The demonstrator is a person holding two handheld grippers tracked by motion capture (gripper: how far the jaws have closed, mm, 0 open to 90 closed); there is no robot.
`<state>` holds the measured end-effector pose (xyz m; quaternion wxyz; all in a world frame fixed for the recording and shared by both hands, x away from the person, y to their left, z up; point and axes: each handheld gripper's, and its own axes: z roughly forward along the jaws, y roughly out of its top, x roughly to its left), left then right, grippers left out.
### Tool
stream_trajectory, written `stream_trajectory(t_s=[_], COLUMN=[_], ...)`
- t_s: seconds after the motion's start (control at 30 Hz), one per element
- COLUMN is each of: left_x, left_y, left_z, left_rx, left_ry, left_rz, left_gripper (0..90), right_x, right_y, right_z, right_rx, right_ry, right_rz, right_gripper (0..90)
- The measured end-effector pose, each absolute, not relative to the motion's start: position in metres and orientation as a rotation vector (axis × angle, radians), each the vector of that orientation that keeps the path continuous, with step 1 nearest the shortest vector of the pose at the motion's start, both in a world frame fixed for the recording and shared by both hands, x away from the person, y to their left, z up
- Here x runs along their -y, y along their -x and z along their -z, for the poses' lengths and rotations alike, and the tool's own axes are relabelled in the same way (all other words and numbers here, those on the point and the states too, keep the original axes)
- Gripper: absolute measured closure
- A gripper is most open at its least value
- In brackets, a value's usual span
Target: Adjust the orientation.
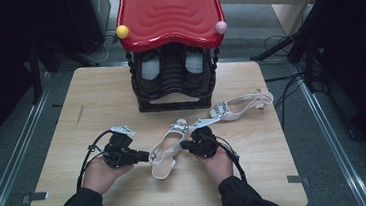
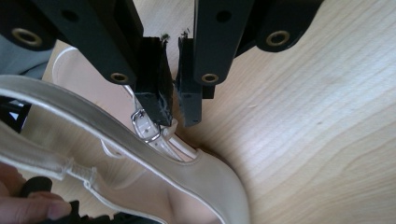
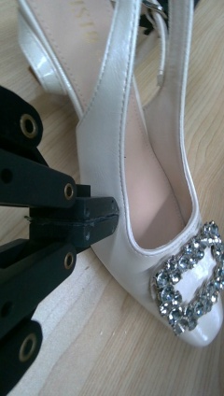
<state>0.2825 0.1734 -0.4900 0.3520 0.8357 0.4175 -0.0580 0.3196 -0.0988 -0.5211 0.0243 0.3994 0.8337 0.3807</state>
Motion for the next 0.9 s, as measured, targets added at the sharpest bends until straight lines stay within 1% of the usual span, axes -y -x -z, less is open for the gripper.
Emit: stream_trajectory(t_s=[0.4, 0.5, 0.53, 0.57, 0.67, 0.77, 0.8, 0.83, 0.87, 0.9], left_x=[-0.164, -0.163, -0.163, -0.163, -0.167, -0.172, -0.174, -0.176, -0.178, -0.179], left_y=[-0.280, -0.280, -0.281, -0.281, -0.282, -0.284, -0.285, -0.286, -0.287, -0.288], left_z=[0.493, 0.493, 0.494, 0.494, 0.493, 0.491, 0.490, 0.488, 0.487, 0.486], left_rx=[-1.057, -1.047, -1.049, -1.055, -1.043, -1.045, -1.045, -1.045, -1.047, -1.049], left_ry=[-2.165, -2.173, -2.177, -2.176, -2.185, -2.169, -2.151, -2.146, -2.143, -2.141], left_rz=[0.175, 0.178, 0.174, 0.171, 0.151, 0.142, 0.143, 0.130, 0.125, 0.119], left_gripper=[84.8, 83.0, 79.1, 79.1, 71.5, 63.4, 58.3, 58.3, 54.6, 54.6], right_x=[0.096, 0.098, 0.100, 0.100, 0.105, 0.110, 0.114, 0.114, 0.115, 0.117], right_y=[-0.326, -0.328, -0.329, -0.329, -0.331, -0.333, -0.333, -0.333, -0.333, -0.332], right_z=[0.519, 0.518, 0.517, 0.517, 0.516, 0.514, 0.512, 0.512, 0.511, 0.510], right_rx=[-2.584, -2.589, -2.593, -2.593, -2.588, -2.564, -2.563, -2.563, -2.560, -2.562], right_ry=[-1.230, -1.225, -1.224, -1.224, -1.251, -1.273, -1.273, -1.273, -1.263, -1.256], right_rz=[-1.152, -1.150, -1.142, -1.142, -1.133, -1.160, -1.180, -1.180, -1.188, -1.198], right_gripper=[90.0, 90.0, 88.9, 88.9, 83.1, 74.4, 68.8, 68.8, 67.5, 65.4])
